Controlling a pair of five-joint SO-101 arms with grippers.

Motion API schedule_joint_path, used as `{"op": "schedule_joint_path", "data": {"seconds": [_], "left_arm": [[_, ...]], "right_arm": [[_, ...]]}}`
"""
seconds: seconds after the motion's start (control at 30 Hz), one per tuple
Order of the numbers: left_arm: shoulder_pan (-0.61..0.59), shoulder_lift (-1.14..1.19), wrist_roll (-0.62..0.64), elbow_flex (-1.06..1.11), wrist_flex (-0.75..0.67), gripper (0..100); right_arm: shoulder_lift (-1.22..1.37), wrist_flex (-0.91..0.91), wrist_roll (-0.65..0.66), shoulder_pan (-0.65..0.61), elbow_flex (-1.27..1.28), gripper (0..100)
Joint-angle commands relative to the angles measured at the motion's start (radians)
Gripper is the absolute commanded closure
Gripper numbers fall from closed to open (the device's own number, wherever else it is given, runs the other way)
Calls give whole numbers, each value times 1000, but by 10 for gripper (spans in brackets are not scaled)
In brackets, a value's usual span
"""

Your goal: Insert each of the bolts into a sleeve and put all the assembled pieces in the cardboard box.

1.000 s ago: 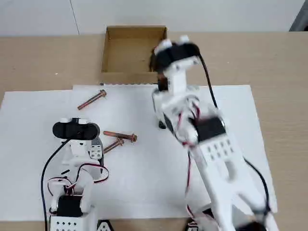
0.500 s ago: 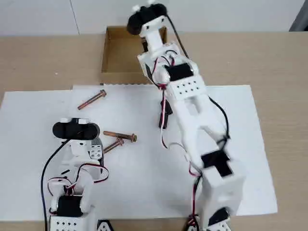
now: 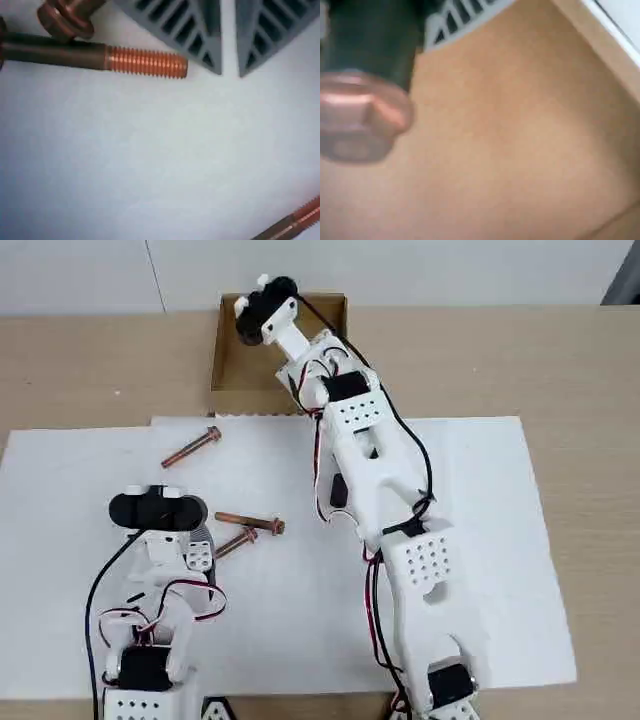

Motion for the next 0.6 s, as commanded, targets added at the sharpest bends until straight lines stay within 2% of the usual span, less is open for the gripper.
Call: {"op": "schedule_joint_path", "data": {"seconds": [0.0, 0.4, 0.57], "left_arm": [[-6, -9, -3, -5, 5, 994], [-6, -9, -3, -5, 5, 994], [-6, -9, -3, -5, 5, 994]], "right_arm": [[5, 51, 8, 5, -138, 847], [-10, 177, 9, 5, -252, 857], [-58, 331, 9, 7, -347, 987]]}}
